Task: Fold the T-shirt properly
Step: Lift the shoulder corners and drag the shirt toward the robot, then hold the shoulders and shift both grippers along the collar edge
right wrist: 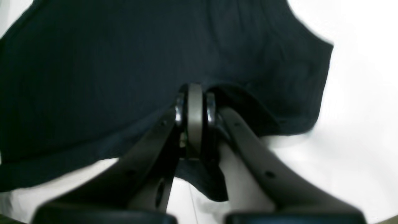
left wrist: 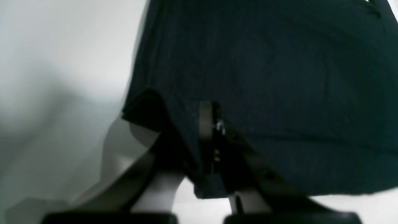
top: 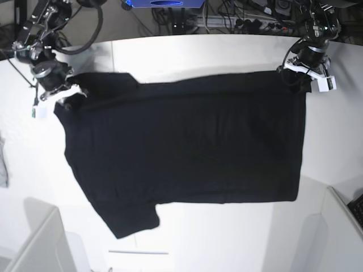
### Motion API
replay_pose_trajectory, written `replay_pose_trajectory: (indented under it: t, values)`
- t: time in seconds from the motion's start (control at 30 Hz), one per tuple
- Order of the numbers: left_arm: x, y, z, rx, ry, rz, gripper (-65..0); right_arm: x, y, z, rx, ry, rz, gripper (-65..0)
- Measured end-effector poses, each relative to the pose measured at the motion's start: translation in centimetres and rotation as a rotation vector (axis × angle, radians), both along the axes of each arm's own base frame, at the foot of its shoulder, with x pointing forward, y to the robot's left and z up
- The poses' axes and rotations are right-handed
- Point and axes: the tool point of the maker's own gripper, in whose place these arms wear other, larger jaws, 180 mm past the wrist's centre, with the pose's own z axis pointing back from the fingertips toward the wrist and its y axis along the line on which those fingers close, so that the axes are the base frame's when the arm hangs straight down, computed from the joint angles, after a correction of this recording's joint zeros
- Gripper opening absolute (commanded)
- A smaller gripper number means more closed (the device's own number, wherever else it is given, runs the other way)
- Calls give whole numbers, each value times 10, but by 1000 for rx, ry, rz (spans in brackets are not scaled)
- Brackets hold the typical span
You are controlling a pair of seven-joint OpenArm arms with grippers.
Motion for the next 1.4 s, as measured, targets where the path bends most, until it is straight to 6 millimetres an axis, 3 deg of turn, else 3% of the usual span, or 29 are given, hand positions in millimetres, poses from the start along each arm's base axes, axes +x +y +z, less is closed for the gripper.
replay_pose_trajectory:
  t: [0.13, 0.53, 0.7, 0.83, 1.03, 1.2, 1.4]
  values:
    - [3, 3, 0, -1, -2, 24, -650, 11, 3, 6, 11, -5, 16, -650]
    - [14, 3, -1, -19, 26, 31, -650, 25, 3, -4, 42, 10, 12, -650]
    - [36, 2, 6, -26, -7, 22, -650, 29, 4, -8, 53, 20, 12, -650]
    - [38, -1, 4, -35, 15, 11, -650, 43, 3, -2, 64, -11, 8, -650]
    - [46, 1, 3, -46, 5, 20, -650, 50, 4, -20, 105, 36, -3, -650]
    - [43, 11, -8, -58, 45, 84, -650, 61, 5, -22, 122, 33, 1, -650]
    - [53, 11, -2, -61, 19, 85, -650, 69, 13, -29, 103, 57, 43, -650]
